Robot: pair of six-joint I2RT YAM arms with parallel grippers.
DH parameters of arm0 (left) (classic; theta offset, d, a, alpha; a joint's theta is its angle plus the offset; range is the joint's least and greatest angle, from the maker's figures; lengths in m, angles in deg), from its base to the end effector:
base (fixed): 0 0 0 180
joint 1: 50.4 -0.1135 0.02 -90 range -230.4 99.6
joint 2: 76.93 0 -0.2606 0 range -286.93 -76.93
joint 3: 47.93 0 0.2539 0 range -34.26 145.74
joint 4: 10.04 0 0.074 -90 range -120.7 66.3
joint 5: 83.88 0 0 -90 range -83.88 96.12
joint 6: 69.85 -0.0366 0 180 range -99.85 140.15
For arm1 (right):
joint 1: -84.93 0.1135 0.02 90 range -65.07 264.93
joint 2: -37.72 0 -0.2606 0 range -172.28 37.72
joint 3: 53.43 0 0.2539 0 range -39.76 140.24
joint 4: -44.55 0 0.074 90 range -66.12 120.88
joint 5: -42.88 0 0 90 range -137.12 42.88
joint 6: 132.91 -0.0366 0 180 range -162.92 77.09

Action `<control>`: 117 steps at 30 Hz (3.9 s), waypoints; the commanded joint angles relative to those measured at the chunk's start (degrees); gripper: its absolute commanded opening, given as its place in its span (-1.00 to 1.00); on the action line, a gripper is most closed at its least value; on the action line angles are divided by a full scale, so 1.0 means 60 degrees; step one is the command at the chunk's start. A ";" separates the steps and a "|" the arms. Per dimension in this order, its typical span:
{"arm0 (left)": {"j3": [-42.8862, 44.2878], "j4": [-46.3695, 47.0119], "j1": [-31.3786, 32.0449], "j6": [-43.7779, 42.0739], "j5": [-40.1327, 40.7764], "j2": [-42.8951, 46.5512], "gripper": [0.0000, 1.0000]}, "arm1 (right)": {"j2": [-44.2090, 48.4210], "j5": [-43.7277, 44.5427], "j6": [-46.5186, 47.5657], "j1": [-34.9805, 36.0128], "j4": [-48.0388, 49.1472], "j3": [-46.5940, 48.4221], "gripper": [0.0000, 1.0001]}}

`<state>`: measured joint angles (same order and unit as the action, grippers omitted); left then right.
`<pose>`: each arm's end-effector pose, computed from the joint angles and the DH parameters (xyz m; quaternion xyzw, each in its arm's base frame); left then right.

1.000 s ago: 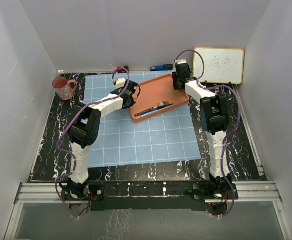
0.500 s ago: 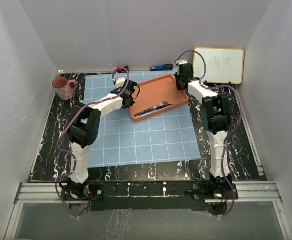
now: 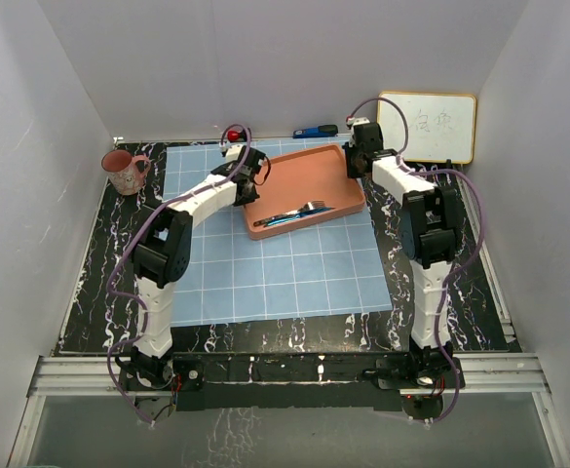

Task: Set the dinner table for one person
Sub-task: Adjust the plate on the napkin.

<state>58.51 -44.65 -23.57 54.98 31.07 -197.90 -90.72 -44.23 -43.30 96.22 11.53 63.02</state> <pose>0.4264 -0.1984 0.1922 -0.1390 0.9075 -0.0008 0.3964 0.4991 0.0977 0.1867 -0.0781 0.9204 0.0157 0.3829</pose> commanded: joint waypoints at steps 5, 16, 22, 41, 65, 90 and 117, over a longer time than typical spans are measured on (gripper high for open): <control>0.0666 -0.0237 0.0017 -0.0883 -0.0284 0.1300 -1.00 | 0.1752 -0.1123 -0.1091 0.0063 -0.0089 -0.0052 -1.00; 0.0924 -0.1225 -0.0482 -0.1239 -0.0072 0.1518 -1.00 | 0.1902 -0.1780 -0.1306 0.0663 -0.0975 -0.0475 -1.00; 0.0526 -0.1568 -0.0737 -0.1411 -0.0036 0.1857 -1.00 | 0.1820 -0.1689 -0.1313 0.1321 -0.1185 -0.0388 -1.00; -0.0881 -0.1673 -0.1454 -0.1396 -0.0459 0.2037 -1.00 | 0.1218 -0.1633 -0.1547 0.2275 -0.1566 -0.0023 -1.00; -0.0764 -0.1210 -0.1458 -0.1459 -0.0731 0.1071 -1.00 | 0.1257 -0.1675 -0.1779 0.2414 -0.1640 -0.0987 -1.00; 0.0127 -0.1235 -0.1463 -0.1693 -0.0705 0.0122 -1.00 | 0.0997 -0.2120 -0.1936 0.2491 -0.1729 -0.1152 -1.00; -0.0213 -0.1130 -0.1450 -0.1542 -0.0892 0.0663 -0.04 | 0.0822 -0.1241 -0.1900 0.2501 -0.1652 -0.0520 -0.37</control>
<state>57.00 -53.31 -33.21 44.40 28.56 -196.63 -85.35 -47.24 -53.53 108.78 -0.54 56.57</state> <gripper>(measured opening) 0.470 0.308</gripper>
